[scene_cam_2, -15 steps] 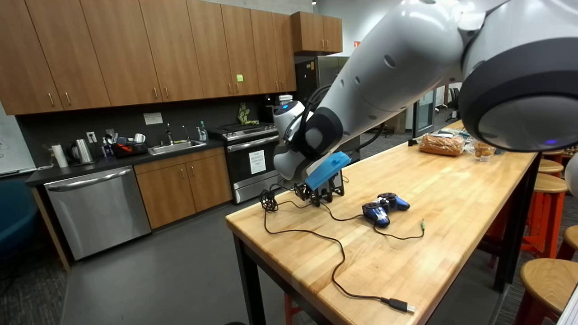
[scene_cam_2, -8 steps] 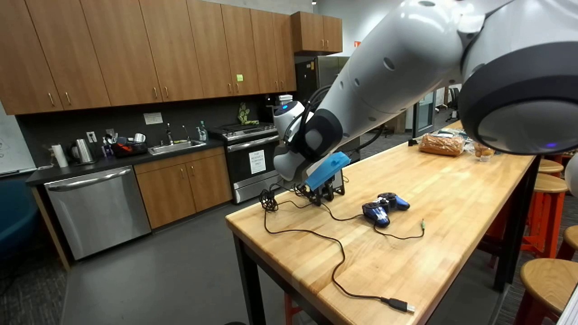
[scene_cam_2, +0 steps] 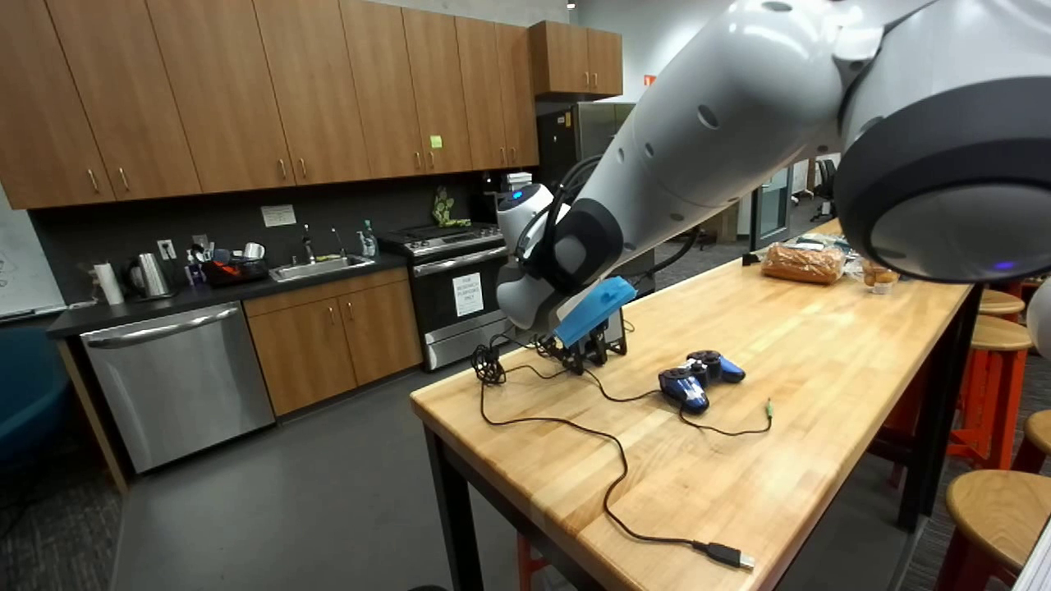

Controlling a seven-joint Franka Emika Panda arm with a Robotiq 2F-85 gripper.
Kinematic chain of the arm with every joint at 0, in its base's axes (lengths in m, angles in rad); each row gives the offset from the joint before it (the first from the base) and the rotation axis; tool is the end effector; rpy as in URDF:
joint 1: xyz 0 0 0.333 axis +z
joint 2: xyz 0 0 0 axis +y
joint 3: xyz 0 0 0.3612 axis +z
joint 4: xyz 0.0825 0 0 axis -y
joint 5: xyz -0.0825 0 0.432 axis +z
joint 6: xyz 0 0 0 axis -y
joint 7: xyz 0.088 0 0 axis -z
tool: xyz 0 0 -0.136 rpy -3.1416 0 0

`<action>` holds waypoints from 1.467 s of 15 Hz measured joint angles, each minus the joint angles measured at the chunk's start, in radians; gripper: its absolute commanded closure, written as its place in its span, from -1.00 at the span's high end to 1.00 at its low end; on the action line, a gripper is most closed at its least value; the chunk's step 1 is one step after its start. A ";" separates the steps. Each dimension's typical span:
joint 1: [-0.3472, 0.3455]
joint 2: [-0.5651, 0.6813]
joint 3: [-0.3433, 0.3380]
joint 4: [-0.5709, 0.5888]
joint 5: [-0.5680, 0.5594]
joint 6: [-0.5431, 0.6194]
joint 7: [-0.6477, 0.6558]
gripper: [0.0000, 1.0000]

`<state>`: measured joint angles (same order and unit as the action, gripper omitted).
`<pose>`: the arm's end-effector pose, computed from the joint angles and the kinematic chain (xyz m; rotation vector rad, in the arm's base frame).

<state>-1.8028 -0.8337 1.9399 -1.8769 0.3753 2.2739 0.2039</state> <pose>0.6642 0.1855 0.2952 2.6909 -0.1821 0.3002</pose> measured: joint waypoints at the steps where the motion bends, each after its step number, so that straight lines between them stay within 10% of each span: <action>1: 0.000 0.000 0.000 0.000 0.000 -0.001 0.000 0.32; 10: 0.000 0.000 0.000 0.000 0.000 -0.001 -0.003 0.85; 17: 0.000 0.000 0.000 0.000 -0.015 -0.002 -0.038 0.82; 22: 0.000 0.000 0.000 -0.001 -0.033 -0.002 -0.056 0.01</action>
<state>-1.8026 -0.8338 1.9400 -1.8776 0.3426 2.2718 0.1478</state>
